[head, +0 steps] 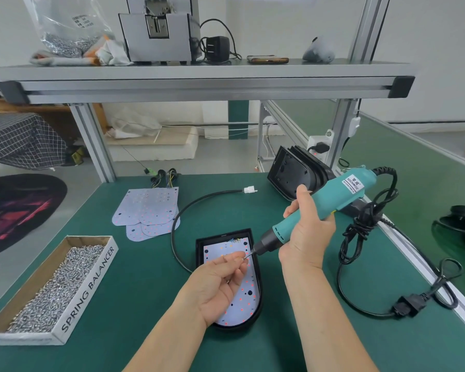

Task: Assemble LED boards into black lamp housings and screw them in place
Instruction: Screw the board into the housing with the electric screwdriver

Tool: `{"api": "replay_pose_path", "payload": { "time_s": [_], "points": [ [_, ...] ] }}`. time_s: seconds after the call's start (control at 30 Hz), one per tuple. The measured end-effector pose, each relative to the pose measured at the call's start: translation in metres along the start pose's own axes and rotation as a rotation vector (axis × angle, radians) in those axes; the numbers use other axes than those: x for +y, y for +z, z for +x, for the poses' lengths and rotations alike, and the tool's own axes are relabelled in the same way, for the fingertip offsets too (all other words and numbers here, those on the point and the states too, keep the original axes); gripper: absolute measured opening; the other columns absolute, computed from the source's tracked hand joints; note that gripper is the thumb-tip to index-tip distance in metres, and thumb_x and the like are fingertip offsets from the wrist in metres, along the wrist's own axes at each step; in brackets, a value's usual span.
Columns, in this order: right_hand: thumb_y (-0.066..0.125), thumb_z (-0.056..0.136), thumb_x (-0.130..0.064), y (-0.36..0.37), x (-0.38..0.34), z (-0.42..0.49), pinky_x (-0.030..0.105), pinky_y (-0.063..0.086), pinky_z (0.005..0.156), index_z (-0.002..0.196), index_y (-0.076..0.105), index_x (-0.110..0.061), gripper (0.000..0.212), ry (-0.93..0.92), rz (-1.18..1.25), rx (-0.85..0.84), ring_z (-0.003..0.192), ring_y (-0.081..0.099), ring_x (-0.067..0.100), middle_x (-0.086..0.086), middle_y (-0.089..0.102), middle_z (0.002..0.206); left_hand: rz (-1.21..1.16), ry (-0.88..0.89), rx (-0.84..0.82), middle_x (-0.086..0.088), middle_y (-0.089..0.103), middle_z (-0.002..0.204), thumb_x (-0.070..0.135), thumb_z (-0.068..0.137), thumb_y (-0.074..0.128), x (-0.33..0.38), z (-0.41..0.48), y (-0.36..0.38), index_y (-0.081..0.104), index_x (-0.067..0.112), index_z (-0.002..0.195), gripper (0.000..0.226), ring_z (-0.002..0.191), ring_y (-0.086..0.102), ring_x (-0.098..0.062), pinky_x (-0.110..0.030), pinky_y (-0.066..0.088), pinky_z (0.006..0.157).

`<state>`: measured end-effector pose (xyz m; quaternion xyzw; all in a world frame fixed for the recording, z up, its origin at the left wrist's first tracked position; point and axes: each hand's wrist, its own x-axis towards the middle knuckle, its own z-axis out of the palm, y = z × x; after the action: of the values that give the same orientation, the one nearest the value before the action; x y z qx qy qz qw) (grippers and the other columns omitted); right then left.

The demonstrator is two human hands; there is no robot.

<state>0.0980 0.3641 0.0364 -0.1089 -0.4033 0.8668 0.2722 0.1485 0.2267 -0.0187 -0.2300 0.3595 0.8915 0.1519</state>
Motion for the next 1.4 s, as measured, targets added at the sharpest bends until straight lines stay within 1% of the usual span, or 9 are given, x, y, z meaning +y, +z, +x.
{"api": "replay_pose_path", "payload": {
  "time_s": [0.37, 0.47, 0.53, 0.63, 0.83, 1.07, 1.17, 1.27, 1.4],
  "points": [
    [0.078, 0.077, -0.031, 0.008, 0.002, -0.014, 0.019, 0.046, 0.05, 0.076, 0.056, -0.023, 0.024, -0.101, -0.076, 0.169, 0.049, 0.05, 0.01, -0.007, 0.055, 0.054, -0.012, 0.231, 0.074, -0.007, 0.071, 0.071, -0.014, 0.092, 0.056, -0.022, -0.001, 0.01, 0.069, -0.004, 0.086, 0.017, 0.063, 0.07, -0.015, -0.018, 0.057, 0.06],
    [0.077, 0.08, -0.034, 0.001, 0.004, -0.007, 0.028, 0.048, 0.059, 0.093, 0.059, -0.023, 0.025, 0.015, -0.062, 0.227, 0.049, 0.049, 0.009, -0.007, 0.052, 0.054, 0.043, 0.302, 0.082, -0.005, 0.072, 0.073, -0.012, 0.093, 0.056, -0.026, -0.002, 0.01, 0.069, -0.002, 0.087, 0.017, 0.066, 0.07, -0.014, -0.018, 0.057, 0.064],
    [0.076, 0.081, -0.036, -0.006, 0.007, -0.002, 0.033, 0.048, 0.068, 0.117, 0.053, -0.021, 0.045, 0.105, -0.035, 0.279, 0.049, 0.049, 0.007, -0.009, 0.051, 0.051, 0.092, 0.345, 0.091, -0.005, 0.071, 0.074, -0.011, 0.092, 0.058, -0.027, -0.003, 0.01, 0.07, 0.001, 0.084, 0.019, 0.067, 0.069, -0.014, -0.019, 0.057, 0.066],
    [0.075, 0.082, -0.037, -0.014, 0.01, -0.001, 0.032, 0.047, 0.066, 0.125, 0.051, -0.019, 0.052, 0.132, -0.017, 0.3, 0.049, 0.05, 0.007, -0.011, 0.051, 0.051, 0.17, 0.392, 0.109, -0.006, 0.071, 0.075, -0.011, 0.091, 0.06, -0.03, -0.004, 0.01, 0.073, 0.006, 0.078, 0.025, 0.069, 0.067, -0.017, -0.025, 0.054, 0.074],
    [0.076, 0.082, -0.032, -0.009, 0.006, 0.001, 0.03, 0.046, 0.06, 0.097, 0.058, -0.029, 0.024, 0.086, -0.048, 0.256, 0.051, 0.048, 0.008, -0.007, 0.051, 0.056, 0.232, 0.372, 0.086, -0.011, 0.072, 0.083, -0.008, 0.093, 0.06, -0.029, -0.007, 0.012, 0.073, 0.007, 0.096, 0.02, 0.074, 0.07, -0.017, -0.021, 0.056, 0.072],
    [0.074, 0.084, -0.028, -0.001, -0.006, 0.011, 0.028, 0.045, 0.058, 0.085, 0.053, -0.023, 0.022, 0.04, -0.049, 0.209, 0.05, 0.047, 0.01, -0.005, 0.05, 0.056, 0.356, 0.374, 0.131, -0.004, 0.068, 0.073, -0.002, 0.094, 0.061, -0.031, -0.012, 0.016, 0.065, 0.007, 0.11, 0.019, 0.064, 0.063, -0.013, -0.022, 0.052, 0.066],
    [0.074, 0.085, -0.026, 0.001, -0.01, 0.017, 0.025, 0.046, 0.055, 0.084, 0.052, -0.02, 0.024, 0.008, -0.044, 0.194, 0.05, 0.048, 0.011, -0.006, 0.051, 0.056, 0.578, 0.377, 0.237, 0.008, 0.054, 0.065, 0.014, 0.093, 0.063, -0.02, -0.011, 0.014, 0.067, 0.014, 0.1, 0.008, 0.054, 0.044, -0.007, -0.021, 0.037, 0.052],
    [0.074, 0.086, -0.024, 0.006, -0.009, 0.02, 0.021, 0.046, 0.053, 0.083, 0.052, -0.02, 0.023, -0.014, -0.045, 0.158, 0.05, 0.048, 0.01, -0.007, 0.052, 0.055, 1.075, 0.585, 0.371, 0.011, 0.054, 0.074, 0.024, 0.092, 0.062, -0.004, -0.006, 0.013, 0.067, 0.029, 0.096, 0.009, 0.061, 0.049, -0.006, -0.021, 0.037, 0.055],
    [0.075, 0.086, -0.022, 0.012, -0.002, 0.02, 0.019, 0.044, 0.05, 0.08, 0.051, -0.019, 0.025, -0.066, -0.079, 0.088, 0.049, 0.047, 0.011, -0.006, 0.052, 0.054, 1.781, 0.682, 0.419, 0.014, 0.07, 0.11, 0.05, 0.091, 0.058, 0.002, -0.001, 0.016, 0.063, 0.045, 0.121, 0.031, 0.102, 0.064, -0.019, -0.027, 0.039, 0.074]
  ]
}}
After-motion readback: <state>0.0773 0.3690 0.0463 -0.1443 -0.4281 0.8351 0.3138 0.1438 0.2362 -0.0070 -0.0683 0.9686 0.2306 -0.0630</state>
